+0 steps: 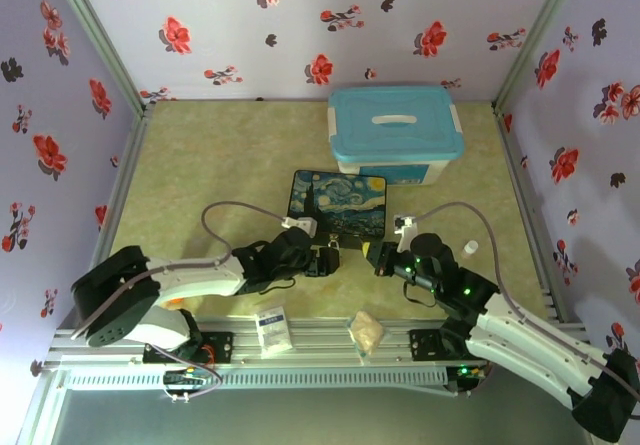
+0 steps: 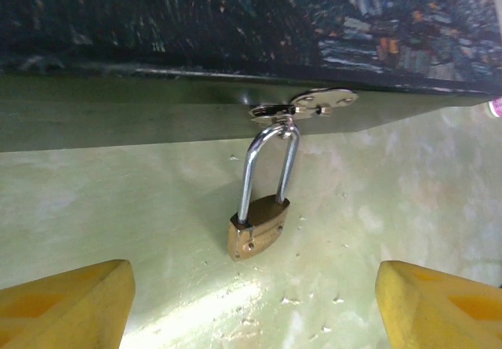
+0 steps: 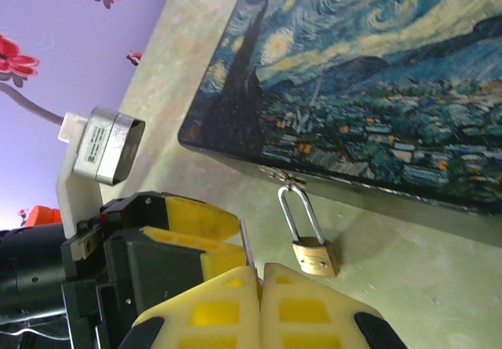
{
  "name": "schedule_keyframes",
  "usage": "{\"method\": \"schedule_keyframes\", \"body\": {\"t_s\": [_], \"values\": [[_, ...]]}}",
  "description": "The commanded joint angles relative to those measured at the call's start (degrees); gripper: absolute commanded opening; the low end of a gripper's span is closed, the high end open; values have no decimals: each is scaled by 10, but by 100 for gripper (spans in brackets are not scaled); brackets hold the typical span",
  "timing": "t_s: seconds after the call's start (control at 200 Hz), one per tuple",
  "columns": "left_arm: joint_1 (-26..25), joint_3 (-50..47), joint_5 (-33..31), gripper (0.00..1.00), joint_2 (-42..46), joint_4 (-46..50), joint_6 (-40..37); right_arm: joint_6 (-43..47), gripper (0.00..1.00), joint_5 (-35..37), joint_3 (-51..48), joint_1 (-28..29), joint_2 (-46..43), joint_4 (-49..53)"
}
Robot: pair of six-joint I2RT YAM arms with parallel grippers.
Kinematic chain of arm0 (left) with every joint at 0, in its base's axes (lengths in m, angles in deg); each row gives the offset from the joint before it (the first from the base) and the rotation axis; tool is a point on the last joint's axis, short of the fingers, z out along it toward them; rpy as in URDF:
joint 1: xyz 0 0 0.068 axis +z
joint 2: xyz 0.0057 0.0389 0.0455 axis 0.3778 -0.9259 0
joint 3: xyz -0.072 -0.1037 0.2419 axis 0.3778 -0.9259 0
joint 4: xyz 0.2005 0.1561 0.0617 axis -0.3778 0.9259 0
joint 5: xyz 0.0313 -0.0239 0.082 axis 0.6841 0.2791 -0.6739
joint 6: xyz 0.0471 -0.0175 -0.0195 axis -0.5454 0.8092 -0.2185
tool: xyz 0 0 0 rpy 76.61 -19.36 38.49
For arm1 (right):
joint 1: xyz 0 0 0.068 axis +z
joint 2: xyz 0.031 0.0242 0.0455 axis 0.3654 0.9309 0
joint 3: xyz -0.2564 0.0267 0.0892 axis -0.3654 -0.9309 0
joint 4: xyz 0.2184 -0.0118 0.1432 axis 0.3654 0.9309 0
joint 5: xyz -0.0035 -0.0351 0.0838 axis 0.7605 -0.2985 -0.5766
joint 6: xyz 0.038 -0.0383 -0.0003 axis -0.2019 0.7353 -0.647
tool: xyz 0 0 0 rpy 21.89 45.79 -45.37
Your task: Unlock the padlock with the key
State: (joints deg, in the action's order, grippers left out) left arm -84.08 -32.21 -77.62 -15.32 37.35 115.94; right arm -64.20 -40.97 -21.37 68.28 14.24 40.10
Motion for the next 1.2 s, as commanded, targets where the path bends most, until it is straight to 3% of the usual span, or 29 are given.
{"method": "schedule_keyframes", "body": {"t_s": [0.0,0.285,0.555,0.7,0.915,1.04,1.12,1.195], "values": [[-3,25,20,75,-36,-52,-12,-5,0,11,-18,-4,-12,11],[-9,46,36,70,-115,-86,5,-15,0,11,-36,-4,-13,-7],[-14,79,48,50,-162,-69,20,-29,0,12,-53,-4,-15,-12],[-14,72,47,23,-161,-81,28,-41,0,10,-68,-4,-19,-14],[-15,66,36,13,-154,-96,35,-77,1,-24,-98,-3,-4,-54],[-14,60,35,16,-144,-109,38,-102,0,-40,-127,-3,1,-92],[-16,62,21,37,-145,-90,39,-106,0,-43,-132,-3,-4,-88],[-15,54,9,40,-151,-102,47,-100,0,-38,-129,-3,-20,-62]]}}
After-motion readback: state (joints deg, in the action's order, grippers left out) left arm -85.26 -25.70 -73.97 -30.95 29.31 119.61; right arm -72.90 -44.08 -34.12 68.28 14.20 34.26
